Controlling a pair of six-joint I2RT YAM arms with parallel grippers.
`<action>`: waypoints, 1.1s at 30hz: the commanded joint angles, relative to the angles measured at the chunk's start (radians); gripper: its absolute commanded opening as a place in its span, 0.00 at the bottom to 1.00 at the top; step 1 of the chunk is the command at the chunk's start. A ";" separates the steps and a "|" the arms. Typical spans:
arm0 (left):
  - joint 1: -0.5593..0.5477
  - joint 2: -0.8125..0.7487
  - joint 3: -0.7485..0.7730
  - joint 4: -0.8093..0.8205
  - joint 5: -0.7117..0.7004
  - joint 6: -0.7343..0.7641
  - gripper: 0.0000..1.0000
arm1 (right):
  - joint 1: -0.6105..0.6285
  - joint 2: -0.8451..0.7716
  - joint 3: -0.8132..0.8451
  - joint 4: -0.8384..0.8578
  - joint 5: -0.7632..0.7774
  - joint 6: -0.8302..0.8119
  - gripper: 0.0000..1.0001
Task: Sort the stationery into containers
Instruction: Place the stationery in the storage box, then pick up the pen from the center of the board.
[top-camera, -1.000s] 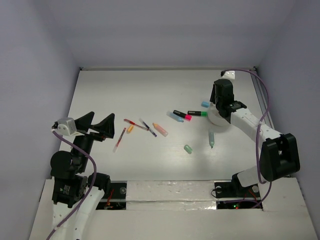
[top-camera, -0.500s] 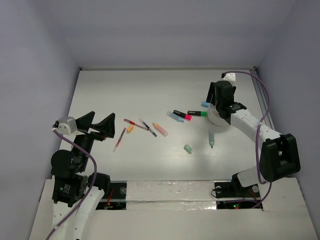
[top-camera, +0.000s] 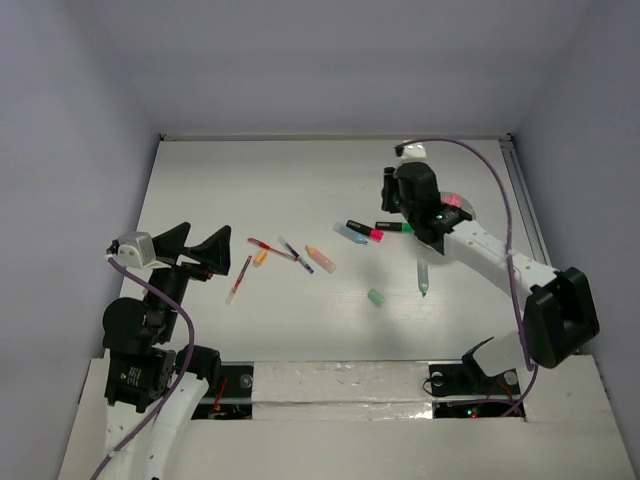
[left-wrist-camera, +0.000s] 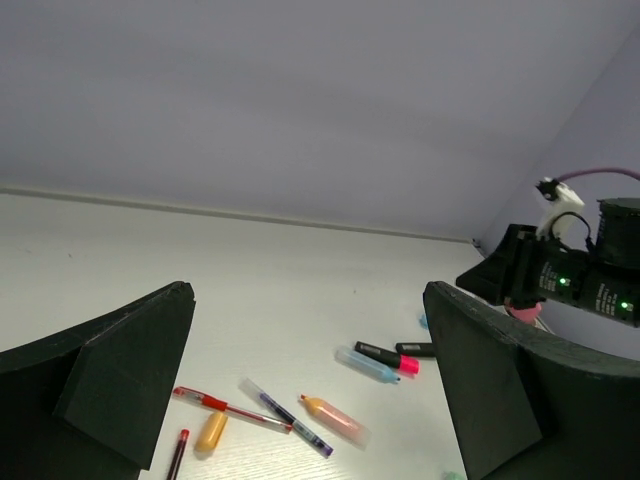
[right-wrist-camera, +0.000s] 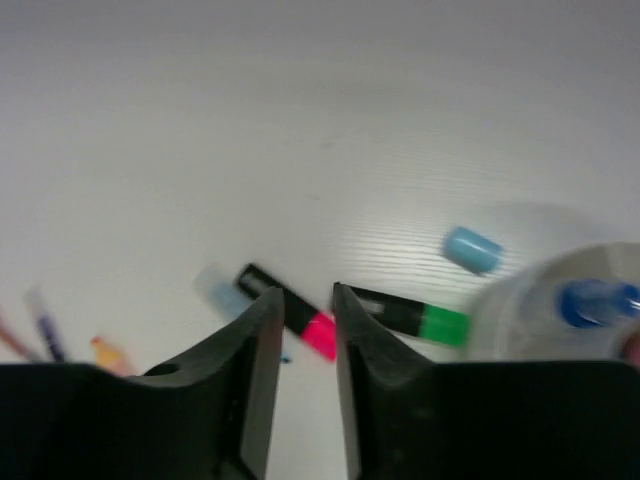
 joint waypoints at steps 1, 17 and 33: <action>-0.005 0.023 -0.003 0.052 0.017 0.007 0.99 | 0.107 0.099 0.132 0.012 -0.122 -0.039 0.30; -0.005 0.031 -0.003 0.051 0.017 0.007 0.99 | 0.389 0.669 0.636 -0.235 -0.179 -0.085 0.38; -0.005 0.026 -0.005 0.051 0.031 0.005 0.99 | 0.449 0.932 0.888 -0.370 -0.060 -0.120 0.48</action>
